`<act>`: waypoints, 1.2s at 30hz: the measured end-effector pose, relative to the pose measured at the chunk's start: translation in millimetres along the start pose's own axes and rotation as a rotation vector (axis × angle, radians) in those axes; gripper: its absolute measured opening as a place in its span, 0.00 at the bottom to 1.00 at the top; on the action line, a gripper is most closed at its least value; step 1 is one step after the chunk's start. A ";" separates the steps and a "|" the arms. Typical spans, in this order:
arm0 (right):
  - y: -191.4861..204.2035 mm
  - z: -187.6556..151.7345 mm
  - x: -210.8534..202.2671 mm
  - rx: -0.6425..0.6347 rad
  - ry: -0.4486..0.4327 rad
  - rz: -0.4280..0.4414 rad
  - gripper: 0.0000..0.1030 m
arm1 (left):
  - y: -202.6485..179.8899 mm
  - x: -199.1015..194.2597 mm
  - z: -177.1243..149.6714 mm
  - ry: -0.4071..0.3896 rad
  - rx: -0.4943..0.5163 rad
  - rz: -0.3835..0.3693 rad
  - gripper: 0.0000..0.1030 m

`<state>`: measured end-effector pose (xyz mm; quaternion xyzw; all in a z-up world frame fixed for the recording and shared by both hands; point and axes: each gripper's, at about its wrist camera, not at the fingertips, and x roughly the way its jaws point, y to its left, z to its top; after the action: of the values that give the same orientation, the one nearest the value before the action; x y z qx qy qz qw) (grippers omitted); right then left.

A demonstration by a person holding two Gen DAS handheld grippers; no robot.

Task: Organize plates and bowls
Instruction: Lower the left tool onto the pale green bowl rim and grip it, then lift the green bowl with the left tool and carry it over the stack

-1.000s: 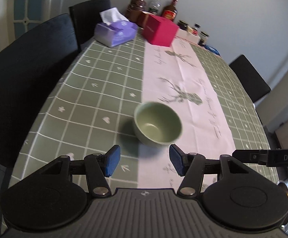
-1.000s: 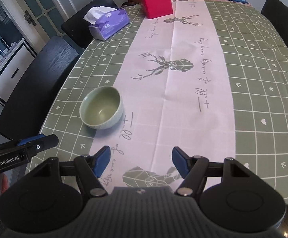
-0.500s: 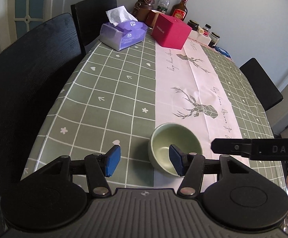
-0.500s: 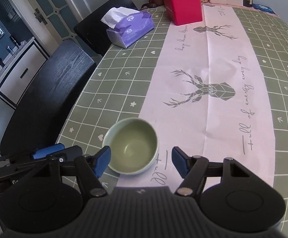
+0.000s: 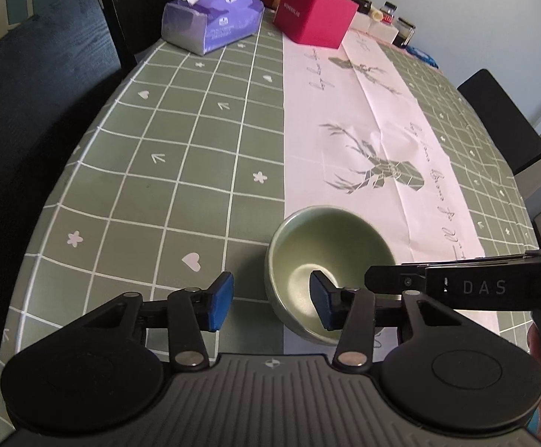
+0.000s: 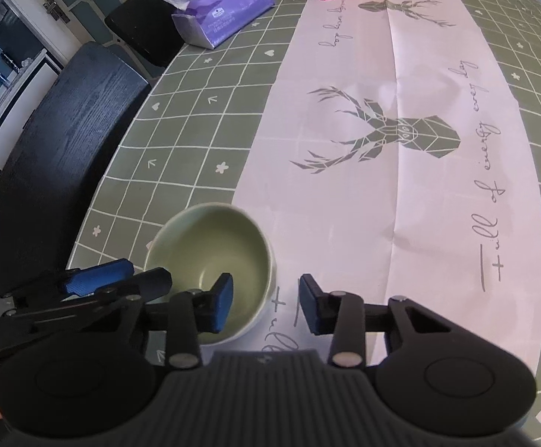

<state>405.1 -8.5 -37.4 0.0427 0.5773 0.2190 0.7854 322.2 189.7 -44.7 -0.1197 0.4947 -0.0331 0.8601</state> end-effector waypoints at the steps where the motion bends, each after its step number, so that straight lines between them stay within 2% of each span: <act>1: 0.6 0.7 2.8 -0.002 0.006 0.000 0.32 | -1.0 3.8 0.1 0.013 0.005 0.006 0.47; 5: 3.3 2.2 11.5 -0.015 0.034 -0.007 0.23 | -5.1 15.3 0.4 0.058 0.025 0.025 0.35; 8: 4.0 2.6 16.8 -0.019 0.053 -0.005 0.16 | -8.2 21.6 1.4 0.081 0.038 0.038 0.31; 13: 5.8 3.1 20.5 -0.032 0.058 -0.017 0.12 | -14.5 26.6 4.6 0.106 0.050 0.051 0.19; 18: 7.4 1.5 19.4 -0.024 0.062 -0.026 0.12 | -19.7 25.8 3.2 0.112 0.056 0.083 0.17; 25: 10.4 -5.5 9.2 -0.023 0.079 -0.021 0.10 | -21.9 11.9 -3.0 0.144 0.033 0.079 0.16; 36: 21.1 -34.4 -43.0 -0.075 0.060 -0.043 0.09 | -50.9 -40.6 -23.2 0.137 0.034 0.090 0.16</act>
<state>356.8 -12.8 -3.9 -0.0059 0.5926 0.2250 0.7734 284.8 143.5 -9.6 -0.0804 0.5566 -0.0110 0.8268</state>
